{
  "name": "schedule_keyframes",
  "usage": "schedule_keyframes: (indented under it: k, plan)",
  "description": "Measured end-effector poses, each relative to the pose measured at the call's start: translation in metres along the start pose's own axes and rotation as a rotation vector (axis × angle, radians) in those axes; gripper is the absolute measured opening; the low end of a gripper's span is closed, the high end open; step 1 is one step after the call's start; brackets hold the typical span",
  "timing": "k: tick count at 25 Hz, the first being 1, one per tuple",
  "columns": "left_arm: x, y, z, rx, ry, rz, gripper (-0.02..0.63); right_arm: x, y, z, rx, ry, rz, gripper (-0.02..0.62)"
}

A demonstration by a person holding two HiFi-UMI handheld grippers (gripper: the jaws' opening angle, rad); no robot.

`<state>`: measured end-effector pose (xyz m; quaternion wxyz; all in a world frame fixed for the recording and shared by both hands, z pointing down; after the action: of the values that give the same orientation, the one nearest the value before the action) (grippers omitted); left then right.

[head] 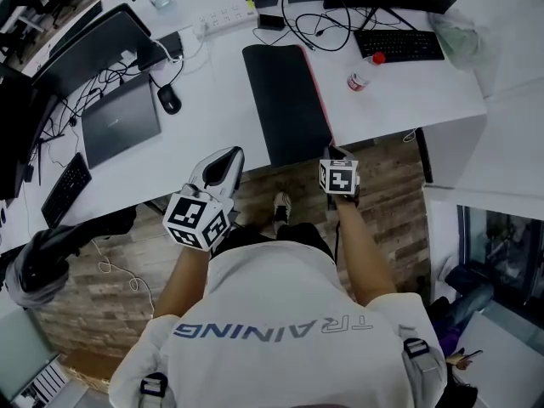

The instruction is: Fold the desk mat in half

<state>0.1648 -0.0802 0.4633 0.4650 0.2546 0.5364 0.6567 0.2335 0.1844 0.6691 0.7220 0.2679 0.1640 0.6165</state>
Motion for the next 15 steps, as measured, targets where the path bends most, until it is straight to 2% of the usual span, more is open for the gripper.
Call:
schedule_keyframes:
  k: [5,8,10,11,13,15]
  plan:
    - [0.006,0.001,0.007,-0.009,-0.005,-0.001,0.000,0.008,-0.001,0.003,0.013,-0.014,0.002,0.052]
    - [0.006,0.004,0.007,-0.014,-0.011,-0.004,0.000,0.013,-0.011,-0.007,0.079,-0.011,0.030,0.120]
    - [0.005,0.005,0.005,-0.012,-0.017,-0.002,0.000,0.012,-0.025,-0.021,0.150,-0.027,0.064,0.124]
    - [0.004,0.004,0.004,-0.006,-0.019,0.000,0.000,0.008,-0.035,-0.031,0.194,-0.044,0.076,0.115]
    - [0.001,-0.001,0.001,0.011,-0.022,0.007,0.000,-0.004,-0.058,-0.054,0.295,-0.083,0.075,0.036]
    - [-0.002,-0.009,-0.003,0.035,-0.027,0.015,0.000,-0.022,-0.082,-0.077,0.377,-0.133,0.055,0.014]
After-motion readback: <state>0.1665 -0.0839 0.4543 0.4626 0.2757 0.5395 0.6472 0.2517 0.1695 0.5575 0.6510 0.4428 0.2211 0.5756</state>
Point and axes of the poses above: the fingertips, and each gripper's own axes: z forward along the fingers, x to its right, y out of its underside, the point moved 4 cm from there along -z, backward along the fingers, and after that the axes turned 9 degrees about z, right-handed, at the moved point
